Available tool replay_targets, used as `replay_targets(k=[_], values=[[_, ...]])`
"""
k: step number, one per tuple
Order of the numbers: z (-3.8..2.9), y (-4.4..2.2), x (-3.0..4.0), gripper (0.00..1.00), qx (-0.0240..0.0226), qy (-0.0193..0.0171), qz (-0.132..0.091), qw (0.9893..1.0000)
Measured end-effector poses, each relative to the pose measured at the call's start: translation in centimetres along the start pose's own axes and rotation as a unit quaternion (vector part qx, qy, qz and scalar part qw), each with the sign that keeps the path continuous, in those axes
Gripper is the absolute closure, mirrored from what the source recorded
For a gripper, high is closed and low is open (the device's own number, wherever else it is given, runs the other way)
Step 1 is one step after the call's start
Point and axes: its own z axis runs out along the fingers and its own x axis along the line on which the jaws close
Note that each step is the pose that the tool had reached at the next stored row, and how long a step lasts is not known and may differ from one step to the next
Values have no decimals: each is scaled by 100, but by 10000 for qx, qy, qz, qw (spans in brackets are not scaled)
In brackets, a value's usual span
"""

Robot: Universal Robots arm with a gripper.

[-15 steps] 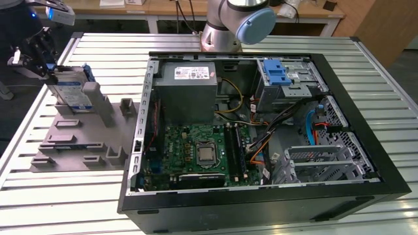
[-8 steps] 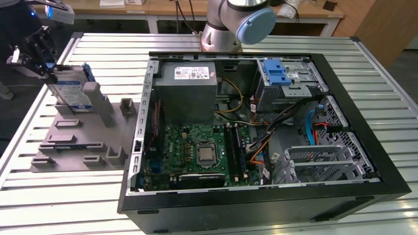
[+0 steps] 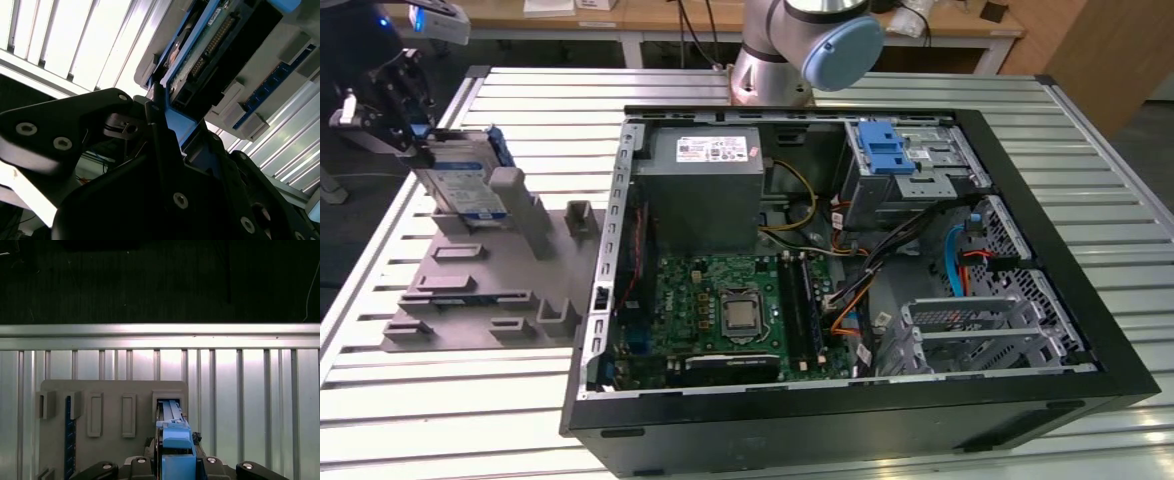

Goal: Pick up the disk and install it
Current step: 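Pick up the disk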

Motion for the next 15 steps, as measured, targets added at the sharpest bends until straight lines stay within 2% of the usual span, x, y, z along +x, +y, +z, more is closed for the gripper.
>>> replay_targets(k=[6, 15], values=[[-22, 0, 0, 64, -1, 0, 0, 10000], [-102, 2, 0, 64, 0, 0, 0, 10000]])
